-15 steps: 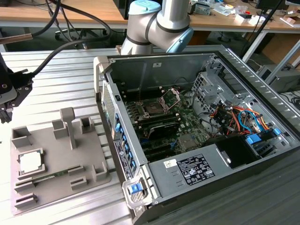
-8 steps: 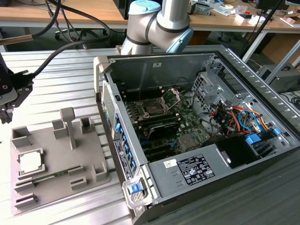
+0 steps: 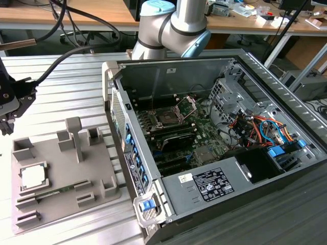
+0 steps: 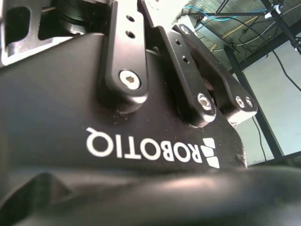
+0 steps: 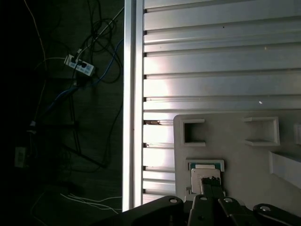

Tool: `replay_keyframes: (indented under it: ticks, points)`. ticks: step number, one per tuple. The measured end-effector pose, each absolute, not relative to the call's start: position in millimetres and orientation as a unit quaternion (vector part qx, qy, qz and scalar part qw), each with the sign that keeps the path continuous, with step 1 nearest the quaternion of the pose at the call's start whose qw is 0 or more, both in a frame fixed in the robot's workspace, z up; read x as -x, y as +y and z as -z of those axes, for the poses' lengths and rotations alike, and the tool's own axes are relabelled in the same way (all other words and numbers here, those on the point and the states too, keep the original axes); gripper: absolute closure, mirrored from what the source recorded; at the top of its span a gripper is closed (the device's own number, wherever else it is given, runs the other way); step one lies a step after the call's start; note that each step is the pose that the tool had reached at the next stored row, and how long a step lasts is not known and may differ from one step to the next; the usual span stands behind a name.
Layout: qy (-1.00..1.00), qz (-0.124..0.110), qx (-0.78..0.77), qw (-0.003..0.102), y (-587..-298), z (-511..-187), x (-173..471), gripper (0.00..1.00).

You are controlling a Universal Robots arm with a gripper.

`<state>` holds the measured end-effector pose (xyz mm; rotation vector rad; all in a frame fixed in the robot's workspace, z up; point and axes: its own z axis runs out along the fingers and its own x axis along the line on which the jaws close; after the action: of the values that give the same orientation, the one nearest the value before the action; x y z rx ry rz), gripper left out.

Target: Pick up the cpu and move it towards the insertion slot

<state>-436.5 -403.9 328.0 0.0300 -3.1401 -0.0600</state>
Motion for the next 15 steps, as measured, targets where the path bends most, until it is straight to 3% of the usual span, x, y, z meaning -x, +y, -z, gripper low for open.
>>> replay_keyframes:
  ticks: [15]
  points:
    - [-1.0, 0.019, -0.01, 0.0, -403.8, -325.4, 436.5, 0.89]
